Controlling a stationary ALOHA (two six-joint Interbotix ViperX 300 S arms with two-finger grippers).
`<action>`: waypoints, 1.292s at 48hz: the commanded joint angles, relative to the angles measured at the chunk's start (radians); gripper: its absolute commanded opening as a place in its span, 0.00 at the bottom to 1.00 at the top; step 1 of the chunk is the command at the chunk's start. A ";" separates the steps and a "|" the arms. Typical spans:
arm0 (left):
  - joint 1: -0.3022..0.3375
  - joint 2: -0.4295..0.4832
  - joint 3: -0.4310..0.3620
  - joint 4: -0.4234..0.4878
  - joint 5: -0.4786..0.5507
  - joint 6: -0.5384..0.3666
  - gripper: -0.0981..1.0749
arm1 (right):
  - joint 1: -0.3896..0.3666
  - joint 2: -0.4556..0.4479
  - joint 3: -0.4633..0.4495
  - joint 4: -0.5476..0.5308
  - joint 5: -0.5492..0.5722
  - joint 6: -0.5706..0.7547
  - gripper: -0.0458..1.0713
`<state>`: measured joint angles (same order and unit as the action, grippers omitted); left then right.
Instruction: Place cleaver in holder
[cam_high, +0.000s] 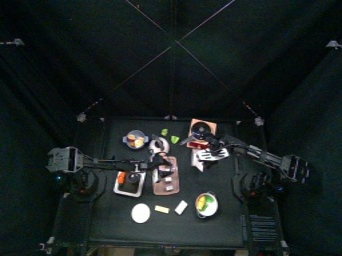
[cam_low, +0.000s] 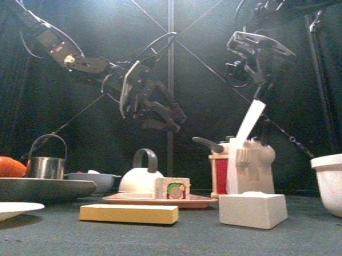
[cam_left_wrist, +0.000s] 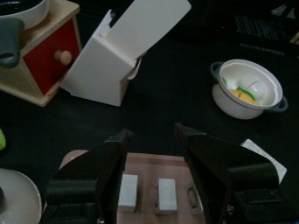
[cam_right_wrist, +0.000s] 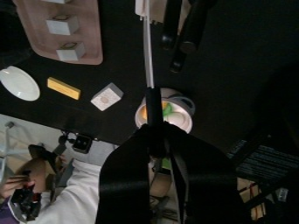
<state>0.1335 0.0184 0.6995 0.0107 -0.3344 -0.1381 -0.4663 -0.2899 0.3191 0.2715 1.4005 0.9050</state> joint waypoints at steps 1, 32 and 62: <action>0.005 0.014 -0.048 -0.032 -0.038 0.000 0.80 | -0.009 -0.009 -0.005 0.003 -0.014 0.003 0.32; 0.037 0.299 -0.293 -0.275 -0.137 0.005 0.46 | -0.028 -0.103 0.110 0.021 -0.098 0.002 0.32; 0.061 0.377 -0.390 -0.324 -0.110 0.003 0.40 | -0.035 -0.100 0.137 0.038 -0.135 -0.006 0.32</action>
<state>0.1948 0.4126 0.3451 -0.3099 -0.4495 -0.1365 -0.4847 -0.3850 0.4587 0.3145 1.2701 0.9020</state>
